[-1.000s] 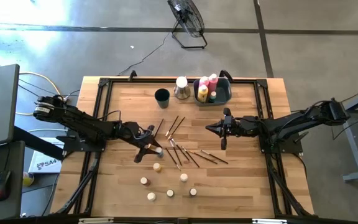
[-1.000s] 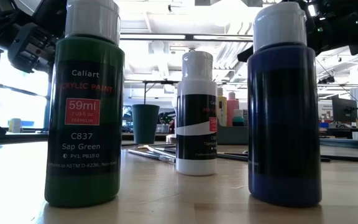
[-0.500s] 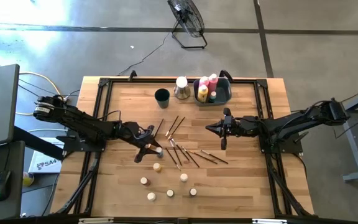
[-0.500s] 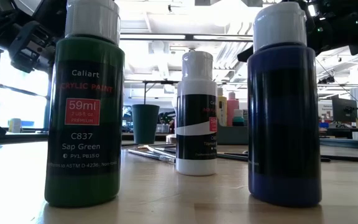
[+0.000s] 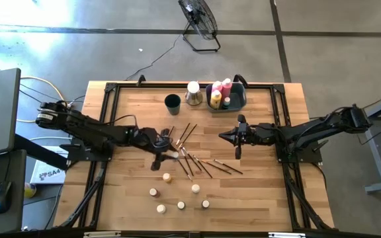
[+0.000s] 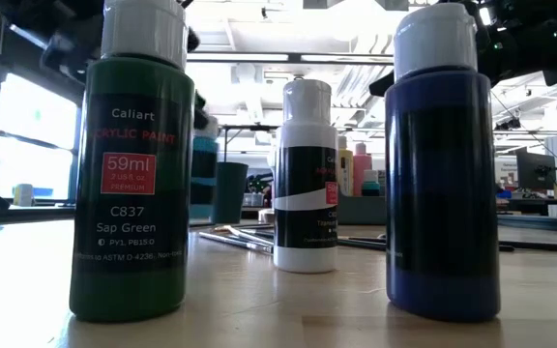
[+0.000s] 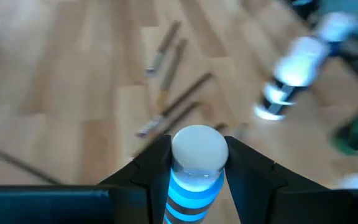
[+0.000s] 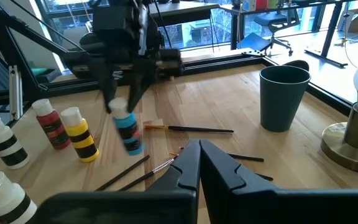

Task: Pick & Place Paint Supplies
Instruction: Put the small light blue paint bottle into the blue bin

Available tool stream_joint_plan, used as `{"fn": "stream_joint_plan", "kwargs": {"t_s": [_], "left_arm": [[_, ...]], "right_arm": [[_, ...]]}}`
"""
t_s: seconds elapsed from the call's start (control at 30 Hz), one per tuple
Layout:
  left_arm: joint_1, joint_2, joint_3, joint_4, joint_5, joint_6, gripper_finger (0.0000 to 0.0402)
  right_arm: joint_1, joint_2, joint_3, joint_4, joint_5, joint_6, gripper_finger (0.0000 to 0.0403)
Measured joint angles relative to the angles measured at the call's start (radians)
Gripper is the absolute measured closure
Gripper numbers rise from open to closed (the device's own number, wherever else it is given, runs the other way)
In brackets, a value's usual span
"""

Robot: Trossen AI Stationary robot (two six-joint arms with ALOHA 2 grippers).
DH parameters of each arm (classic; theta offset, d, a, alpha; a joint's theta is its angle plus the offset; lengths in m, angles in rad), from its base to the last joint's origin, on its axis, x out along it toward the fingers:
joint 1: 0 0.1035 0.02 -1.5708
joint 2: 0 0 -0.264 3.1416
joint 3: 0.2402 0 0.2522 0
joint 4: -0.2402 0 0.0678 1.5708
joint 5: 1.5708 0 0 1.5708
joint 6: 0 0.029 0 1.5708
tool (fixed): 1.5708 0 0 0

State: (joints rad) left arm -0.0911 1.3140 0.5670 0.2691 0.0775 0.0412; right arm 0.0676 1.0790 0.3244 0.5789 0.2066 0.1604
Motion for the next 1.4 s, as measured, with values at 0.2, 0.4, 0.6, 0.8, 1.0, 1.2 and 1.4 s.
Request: {"fn": "stream_joint_plan", "kwargs": {"t_s": [0.2,0.4,0.6,0.8,1.0,1.2,1.4], "left_arm": [[0.067,0.000,0.097,-0.038,-0.048,0.139,0.0265],[0.249,0.013,0.124,0.009,0.116,0.155,0.0265],[0.352,0.135,0.158,0.193,0.239,0.075,0.0265],[0.367,0.319,0.325,0.150,0.260,0.062,0.0266],[0.366,0.462,0.476,0.147,0.274,0.064,0.0266],[0.367,0.549,0.540,0.180,0.259,0.084,0.0266],[0.381,0.602,0.538,0.226,0.272,0.063,0.0266]], "right_arm": [[0.000,0.000,0.000,0.000,0.000,-0.006,0.0401],[0.000,0.000,0.000,0.001,0.000,-0.008,0.0401],[-0.003,0.000,0.000,0.001,0.004,-0.008,0.0401],[-0.002,-0.011,0.000,0.001,0.004,0.001,0.0401],[-0.001,-0.011,0.002,-0.029,0.003,0.023,0.0401],[0.021,-0.011,0.002,-0.070,-0.005,0.052,0.0401],[0.067,-0.049,0.002,-0.082,-0.025,0.053,0.0401]]}}
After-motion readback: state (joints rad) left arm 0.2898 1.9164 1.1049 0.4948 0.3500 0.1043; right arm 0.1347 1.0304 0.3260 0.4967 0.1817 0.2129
